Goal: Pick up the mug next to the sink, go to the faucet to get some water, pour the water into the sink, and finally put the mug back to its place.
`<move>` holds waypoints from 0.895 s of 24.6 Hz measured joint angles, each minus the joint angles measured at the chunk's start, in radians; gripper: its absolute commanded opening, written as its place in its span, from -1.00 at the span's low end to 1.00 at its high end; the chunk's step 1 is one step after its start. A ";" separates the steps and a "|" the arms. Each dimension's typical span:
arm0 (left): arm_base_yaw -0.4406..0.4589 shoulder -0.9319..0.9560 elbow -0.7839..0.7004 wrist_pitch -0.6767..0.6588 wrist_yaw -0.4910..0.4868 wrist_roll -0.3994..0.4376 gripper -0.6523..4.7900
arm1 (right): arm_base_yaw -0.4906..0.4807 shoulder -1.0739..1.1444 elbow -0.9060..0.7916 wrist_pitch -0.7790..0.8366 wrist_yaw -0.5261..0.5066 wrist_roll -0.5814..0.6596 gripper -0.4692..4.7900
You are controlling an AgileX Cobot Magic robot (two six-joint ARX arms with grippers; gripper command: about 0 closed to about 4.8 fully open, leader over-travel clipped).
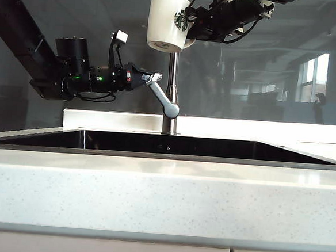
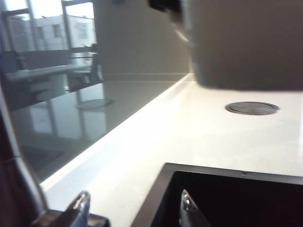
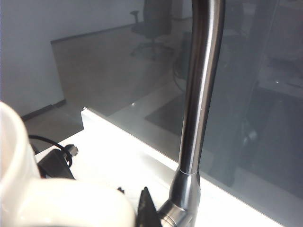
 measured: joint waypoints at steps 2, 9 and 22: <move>0.001 0.000 0.000 0.000 -0.025 0.005 0.13 | 0.000 0.000 0.000 0.000 0.001 0.000 -0.84; -0.001 0.000 -0.001 0.004 -0.076 0.031 0.13 | -0.010 0.000 0.000 0.000 0.001 -0.002 -0.84; 0.014 0.000 0.000 -0.027 -0.189 0.073 0.13 | -0.010 0.006 0.000 -0.012 0.002 -0.003 -0.84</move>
